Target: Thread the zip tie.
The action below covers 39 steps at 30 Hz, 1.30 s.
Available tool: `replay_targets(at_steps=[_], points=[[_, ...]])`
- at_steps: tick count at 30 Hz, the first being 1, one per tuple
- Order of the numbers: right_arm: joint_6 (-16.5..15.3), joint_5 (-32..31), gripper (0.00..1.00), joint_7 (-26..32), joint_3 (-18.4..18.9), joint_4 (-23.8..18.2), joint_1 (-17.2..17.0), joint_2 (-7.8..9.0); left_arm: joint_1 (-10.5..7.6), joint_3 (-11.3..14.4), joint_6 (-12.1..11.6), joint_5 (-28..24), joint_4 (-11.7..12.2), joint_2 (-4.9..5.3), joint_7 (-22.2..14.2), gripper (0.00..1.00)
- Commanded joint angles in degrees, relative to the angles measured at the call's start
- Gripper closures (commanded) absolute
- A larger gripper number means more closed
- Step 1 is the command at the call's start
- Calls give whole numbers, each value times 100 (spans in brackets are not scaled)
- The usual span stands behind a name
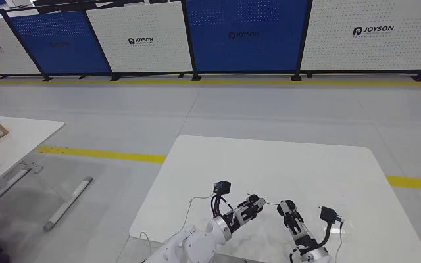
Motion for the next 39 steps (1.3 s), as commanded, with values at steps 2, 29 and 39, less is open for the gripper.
replay_targets(at_steps=[2,29,39], points=[[-21,-12,100,7,1,3,-1,0,-5,-4,6,-11,4,-1,-23,80],[-40,-118,100,86,-46,-22,13,-7,40,43,-131,37,-81,6,-224,100],[-35,57,0,148,-18,-58,-10,-7,75,-4,-123,-64,-105,1,-71,100]])
